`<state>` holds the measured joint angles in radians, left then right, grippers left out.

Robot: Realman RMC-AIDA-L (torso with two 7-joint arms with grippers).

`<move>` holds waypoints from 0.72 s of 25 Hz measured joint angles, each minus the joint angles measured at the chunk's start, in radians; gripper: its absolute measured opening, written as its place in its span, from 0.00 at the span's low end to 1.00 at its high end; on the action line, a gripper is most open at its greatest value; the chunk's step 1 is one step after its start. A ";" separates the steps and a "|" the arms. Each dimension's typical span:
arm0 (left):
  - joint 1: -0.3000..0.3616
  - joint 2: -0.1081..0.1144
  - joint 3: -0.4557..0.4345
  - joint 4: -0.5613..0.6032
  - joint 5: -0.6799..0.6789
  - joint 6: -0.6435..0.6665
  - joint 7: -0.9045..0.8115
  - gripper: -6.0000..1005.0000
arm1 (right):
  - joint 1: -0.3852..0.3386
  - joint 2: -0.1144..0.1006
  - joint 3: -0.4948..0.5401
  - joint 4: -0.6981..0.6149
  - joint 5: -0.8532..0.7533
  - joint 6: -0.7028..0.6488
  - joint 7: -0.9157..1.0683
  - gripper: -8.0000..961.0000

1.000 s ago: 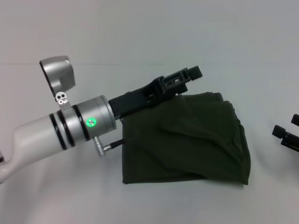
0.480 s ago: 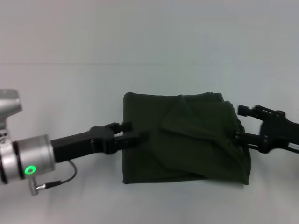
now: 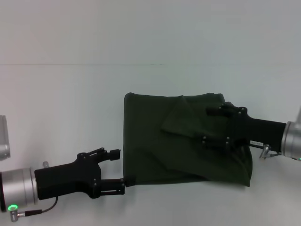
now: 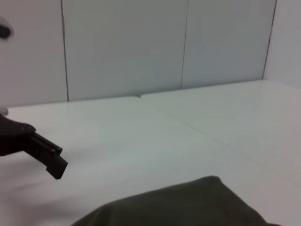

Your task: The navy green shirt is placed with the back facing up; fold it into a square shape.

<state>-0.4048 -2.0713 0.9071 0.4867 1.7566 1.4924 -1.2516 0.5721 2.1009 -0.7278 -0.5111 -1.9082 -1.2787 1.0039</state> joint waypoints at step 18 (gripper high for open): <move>0.014 -0.022 -0.001 -0.004 -0.001 0.002 0.008 0.94 | 0.023 0.002 -0.218 0.022 0.090 0.170 -0.019 0.90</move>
<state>-0.3903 -2.0936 0.9066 0.4829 1.7557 1.4945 -1.2433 0.5947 2.1029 -0.9458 -0.4893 -1.8180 -1.1083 0.9853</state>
